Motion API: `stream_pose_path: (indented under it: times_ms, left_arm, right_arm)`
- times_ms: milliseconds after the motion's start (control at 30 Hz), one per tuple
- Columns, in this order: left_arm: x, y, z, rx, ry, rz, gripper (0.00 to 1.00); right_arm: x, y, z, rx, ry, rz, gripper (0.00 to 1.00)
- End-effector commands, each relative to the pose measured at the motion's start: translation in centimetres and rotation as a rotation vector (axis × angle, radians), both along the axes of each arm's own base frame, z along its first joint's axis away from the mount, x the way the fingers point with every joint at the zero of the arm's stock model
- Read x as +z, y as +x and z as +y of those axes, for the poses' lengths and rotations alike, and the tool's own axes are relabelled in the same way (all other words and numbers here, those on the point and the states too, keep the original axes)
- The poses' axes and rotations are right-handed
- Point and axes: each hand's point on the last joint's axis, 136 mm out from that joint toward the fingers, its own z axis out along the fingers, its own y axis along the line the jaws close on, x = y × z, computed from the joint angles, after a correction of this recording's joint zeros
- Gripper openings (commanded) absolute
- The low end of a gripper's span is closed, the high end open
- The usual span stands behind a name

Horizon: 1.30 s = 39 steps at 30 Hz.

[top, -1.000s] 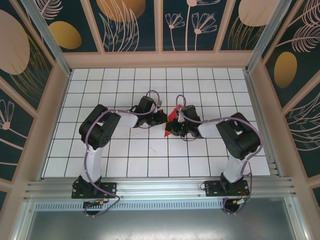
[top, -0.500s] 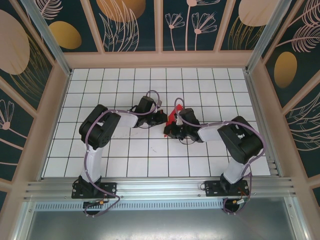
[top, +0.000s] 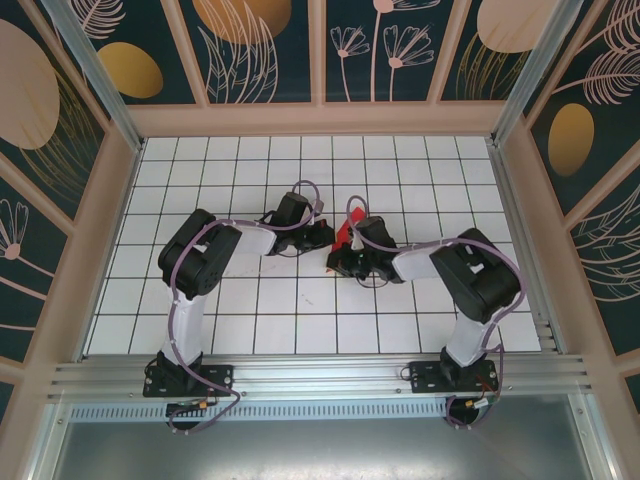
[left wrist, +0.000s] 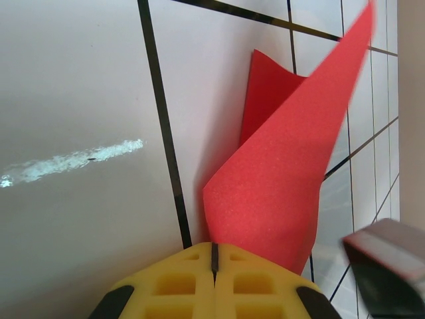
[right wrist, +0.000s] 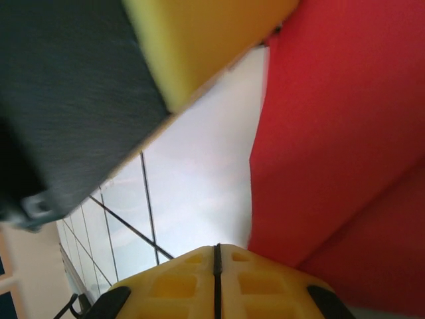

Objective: Fold a paper plane with a square sheet of paper (pick it up from the middle)
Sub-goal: Fourth fold the wing at the center of the table.

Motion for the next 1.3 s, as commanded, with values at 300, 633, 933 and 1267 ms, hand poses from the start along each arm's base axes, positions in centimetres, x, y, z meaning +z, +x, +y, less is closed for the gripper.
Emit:
stream_pose_path:
  times_ms: [300,633,933,1267]
  left_arm:
    - [0.1,-0.7,-1.4,-0.113,-0.025,-0.010,0.00]
    - [-1.3,-0.5,-0.9,-0.102,0.039,0.015,0.00]
    - [-2.1,-1.1,-1.1,-0.151,0.048,0.038,0.00]
    - [-2.9,-1.1,-0.8,-0.151,0.085,0.057,0.00]
  right_arm:
    - [5.7,6.7,-7.6,-0.202,-0.011,-0.188,0.12]
    - [2.3,8.0,-6.0,-0.160,-0.024,-0.088,0.11]
    - [-2.2,7.6,-8.0,-0.215,-0.189,0.015,0.11]
    - [3.9,8.8,-6.7,-0.154,-0.091,-0.119,0.14]
